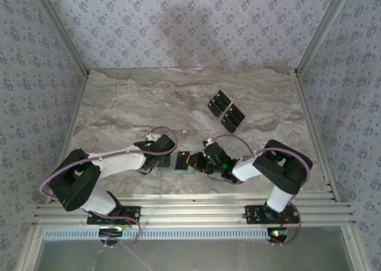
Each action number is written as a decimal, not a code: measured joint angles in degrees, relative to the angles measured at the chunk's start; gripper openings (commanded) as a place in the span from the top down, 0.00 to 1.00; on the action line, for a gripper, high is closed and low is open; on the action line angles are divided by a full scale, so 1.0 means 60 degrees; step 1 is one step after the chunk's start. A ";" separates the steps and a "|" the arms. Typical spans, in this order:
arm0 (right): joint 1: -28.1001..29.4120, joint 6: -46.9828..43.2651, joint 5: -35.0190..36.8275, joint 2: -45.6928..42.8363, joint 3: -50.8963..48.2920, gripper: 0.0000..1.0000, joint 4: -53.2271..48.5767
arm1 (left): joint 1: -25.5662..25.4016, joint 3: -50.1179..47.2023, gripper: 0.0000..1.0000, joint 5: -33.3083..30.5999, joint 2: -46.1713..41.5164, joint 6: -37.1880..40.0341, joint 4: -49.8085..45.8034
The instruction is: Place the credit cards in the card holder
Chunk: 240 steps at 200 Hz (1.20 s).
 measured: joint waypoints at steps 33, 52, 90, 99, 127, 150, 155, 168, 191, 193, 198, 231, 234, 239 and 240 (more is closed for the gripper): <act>0.0000 0.0266 -0.0073 0.0029 0.0000 1.00 0.0208 | 0.0000 -0.0018 0.02 -0.0073 -0.0007 -0.0004 -0.0018; 0.0000 0.0302 -0.0146 0.0029 0.0004 1.00 0.0317 | 0.0000 -0.0062 0.02 -0.0109 -0.0058 -0.0004 -0.0007; 0.0004 0.0255 -0.0255 0.0029 0.0066 1.00 0.0426 | 0.0000 -0.0109 0.02 -0.0149 -0.0091 -0.0004 0.0022; 0.0004 0.0251 -0.0270 0.0029 0.0066 1.00 0.0452 | 0.0000 -0.0117 0.02 -0.0146 -0.0106 -0.0004 0.0022; 0.0004 0.0251 -0.0277 0.0026 0.0066 1.00 0.0499 | 0.0000 -0.0124 0.02 -0.0149 -0.0113 -0.0004 0.0022; 0.0004 0.0251 -0.0270 0.0004 0.0058 1.00 0.0499 | 0.0000 -0.0124 0.02 -0.0149 -0.0113 -0.0004 0.0022; 0.0004 0.0251 -0.0270 -0.0007 0.0058 1.00 0.0499 | 0.0000 -0.0124 0.02 -0.0149 -0.0113 -0.0004 0.0022; 0.0004 0.0251 -0.0273 -0.0044 0.0051 1.00 0.0495 | 0.0000 -0.0124 0.02 -0.0146 -0.0117 -0.0004 0.0022; 0.0011 0.0251 -0.0273 -0.0087 0.0004 1.00 0.0492 | -0.0004 -0.0124 0.02 -0.0138 -0.0117 -0.0004 0.0025; 0.0011 0.0251 -0.0270 -0.0098 -0.0004 1.00 0.0495 | -0.0004 -0.0124 0.02 -0.0135 -0.0117 -0.0004 0.0025; 0.0011 0.0251 -0.0273 -0.0113 -0.0022 1.00 0.0495 | -0.0004 -0.0124 0.02 -0.0135 -0.0117 -0.0004 0.0025; 0.0029 0.0251 -0.0270 -0.0313 -0.0091 1.00 0.0481 | -0.0004 -0.0127 0.02 -0.0058 -0.0124 -0.0004 0.0040; 0.0029 0.0251 -0.0273 -0.0339 -0.0095 1.00 0.0477 | -0.0004 -0.0131 0.02 -0.0047 -0.0124 -0.0004 0.0044; 0.0036 0.0251 -0.0270 -0.0393 -0.0098 1.00 0.0455 | -0.0004 -0.0142 0.02 -0.0025 -0.0127 -0.0007 0.0051; 0.0036 0.0248 -0.0266 -0.0408 -0.0098 1.00 0.0452 | -0.0004 -0.0142 0.02 -0.0025 -0.0127 -0.0007 0.0051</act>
